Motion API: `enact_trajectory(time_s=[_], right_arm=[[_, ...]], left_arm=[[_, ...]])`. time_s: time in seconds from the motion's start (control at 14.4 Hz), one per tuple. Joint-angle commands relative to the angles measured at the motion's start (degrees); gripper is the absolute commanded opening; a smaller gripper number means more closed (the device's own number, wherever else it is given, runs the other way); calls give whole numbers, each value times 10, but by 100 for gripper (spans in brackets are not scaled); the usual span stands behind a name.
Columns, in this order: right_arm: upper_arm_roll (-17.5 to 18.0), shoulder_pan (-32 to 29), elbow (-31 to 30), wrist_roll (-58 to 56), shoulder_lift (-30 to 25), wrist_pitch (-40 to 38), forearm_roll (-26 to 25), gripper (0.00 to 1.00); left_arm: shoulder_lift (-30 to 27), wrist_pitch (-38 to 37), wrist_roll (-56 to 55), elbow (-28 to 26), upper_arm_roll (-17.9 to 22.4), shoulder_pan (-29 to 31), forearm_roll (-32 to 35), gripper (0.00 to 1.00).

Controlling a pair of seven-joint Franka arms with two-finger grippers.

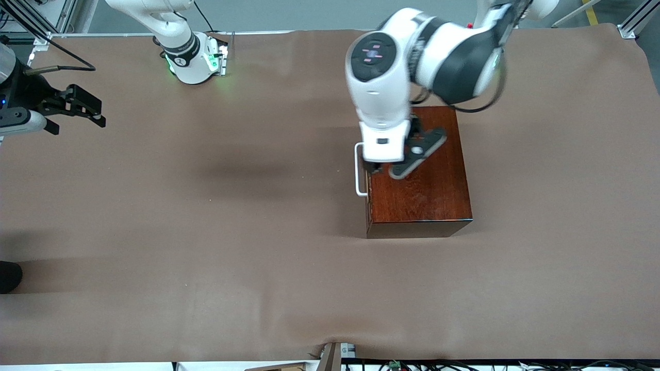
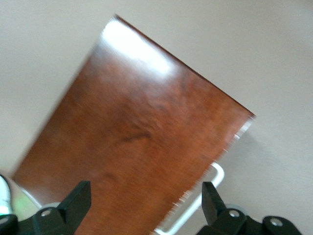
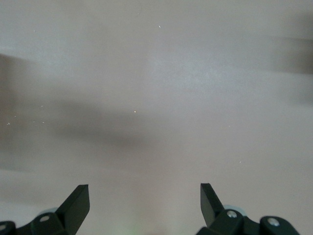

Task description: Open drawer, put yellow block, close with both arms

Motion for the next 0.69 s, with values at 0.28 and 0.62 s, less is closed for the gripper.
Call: enact_trajectory(time_s=[0.28, 0.62], right_arm=[[6, -9, -6, -6, -11, 1, -7, 100], [6, -9, -6, -6, -11, 1, -7, 100]], left_arm=[[-124, -31, 221, -94, -7, 116, -2, 100], [-179, -30, 382, -146, -7, 200, -2, 100]])
